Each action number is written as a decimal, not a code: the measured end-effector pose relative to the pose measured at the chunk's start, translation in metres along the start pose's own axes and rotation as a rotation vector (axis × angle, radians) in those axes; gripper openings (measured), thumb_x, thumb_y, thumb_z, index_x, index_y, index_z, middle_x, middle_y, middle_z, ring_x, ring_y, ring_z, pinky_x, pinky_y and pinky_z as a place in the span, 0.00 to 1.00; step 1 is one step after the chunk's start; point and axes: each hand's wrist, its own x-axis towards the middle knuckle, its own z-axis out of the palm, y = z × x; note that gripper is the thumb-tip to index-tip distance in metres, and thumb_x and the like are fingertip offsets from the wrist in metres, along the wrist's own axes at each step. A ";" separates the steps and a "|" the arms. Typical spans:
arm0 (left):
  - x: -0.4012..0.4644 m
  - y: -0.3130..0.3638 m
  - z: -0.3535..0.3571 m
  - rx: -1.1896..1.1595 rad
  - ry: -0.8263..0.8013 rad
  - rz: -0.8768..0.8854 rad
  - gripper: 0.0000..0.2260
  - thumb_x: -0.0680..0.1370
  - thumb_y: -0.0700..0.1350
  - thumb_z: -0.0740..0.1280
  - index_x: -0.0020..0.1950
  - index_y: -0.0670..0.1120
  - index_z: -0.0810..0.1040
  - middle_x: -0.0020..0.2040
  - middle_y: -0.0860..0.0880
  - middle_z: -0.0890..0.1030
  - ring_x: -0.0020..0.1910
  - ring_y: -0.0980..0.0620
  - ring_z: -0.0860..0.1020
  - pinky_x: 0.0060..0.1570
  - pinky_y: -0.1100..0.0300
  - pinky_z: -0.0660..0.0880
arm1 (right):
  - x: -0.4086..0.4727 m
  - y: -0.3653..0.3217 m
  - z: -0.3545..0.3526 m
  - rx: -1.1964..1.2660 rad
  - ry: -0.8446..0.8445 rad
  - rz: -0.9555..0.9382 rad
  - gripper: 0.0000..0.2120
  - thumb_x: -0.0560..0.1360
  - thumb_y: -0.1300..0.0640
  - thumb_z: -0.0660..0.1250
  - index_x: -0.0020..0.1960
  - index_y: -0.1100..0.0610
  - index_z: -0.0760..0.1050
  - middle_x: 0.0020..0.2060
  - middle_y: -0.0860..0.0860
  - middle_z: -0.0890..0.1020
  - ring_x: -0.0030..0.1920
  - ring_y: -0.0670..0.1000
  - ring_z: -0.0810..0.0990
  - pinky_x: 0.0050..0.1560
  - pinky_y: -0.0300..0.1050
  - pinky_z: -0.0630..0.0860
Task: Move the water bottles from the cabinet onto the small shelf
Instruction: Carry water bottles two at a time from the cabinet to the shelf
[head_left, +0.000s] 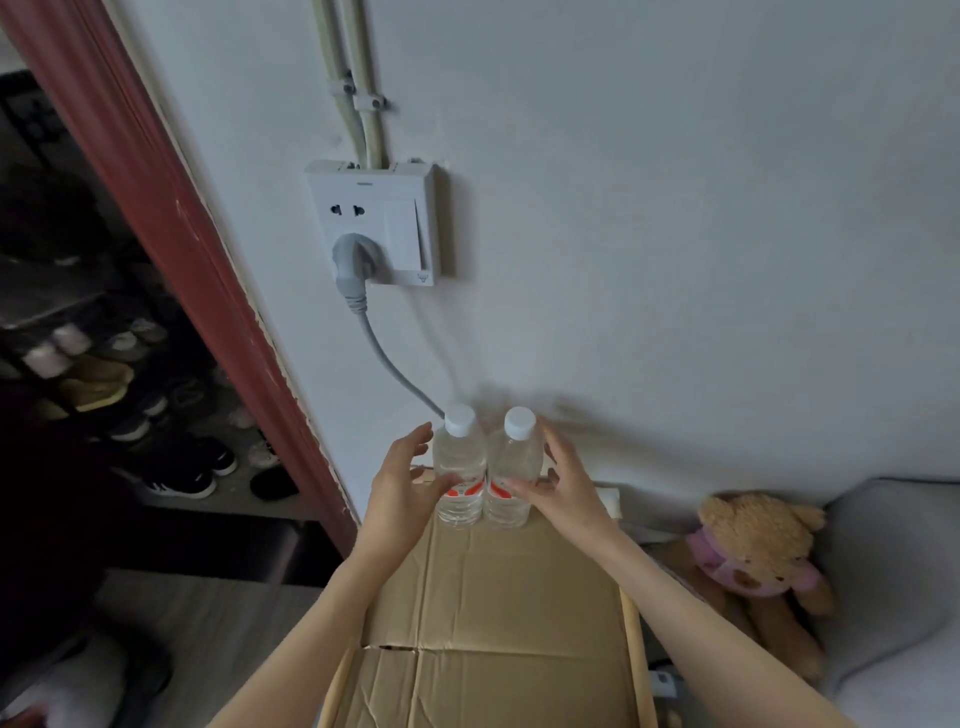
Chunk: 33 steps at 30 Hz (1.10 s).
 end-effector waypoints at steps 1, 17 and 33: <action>-0.003 -0.011 0.001 -0.012 -0.001 -0.055 0.28 0.70 0.42 0.72 0.68 0.47 0.65 0.60 0.51 0.72 0.56 0.55 0.72 0.52 0.65 0.68 | -0.003 0.008 0.003 -0.024 0.000 0.052 0.45 0.61 0.35 0.70 0.72 0.43 0.53 0.71 0.44 0.62 0.68 0.47 0.65 0.67 0.50 0.67; 0.014 -0.094 0.038 0.098 -0.174 -0.278 0.19 0.73 0.41 0.68 0.63 0.51 0.70 0.46 0.52 0.82 0.49 0.49 0.79 0.49 0.60 0.72 | 0.009 0.065 0.042 0.107 0.014 0.217 0.24 0.69 0.56 0.72 0.58 0.40 0.65 0.54 0.37 0.74 0.55 0.35 0.73 0.53 0.28 0.67; 0.020 -0.096 0.033 0.062 -0.287 -0.253 0.20 0.74 0.42 0.67 0.63 0.53 0.67 0.50 0.62 0.78 0.55 0.57 0.76 0.54 0.66 0.70 | 0.009 0.069 0.045 0.103 0.031 0.273 0.29 0.68 0.55 0.73 0.62 0.42 0.63 0.59 0.41 0.74 0.60 0.40 0.71 0.61 0.35 0.66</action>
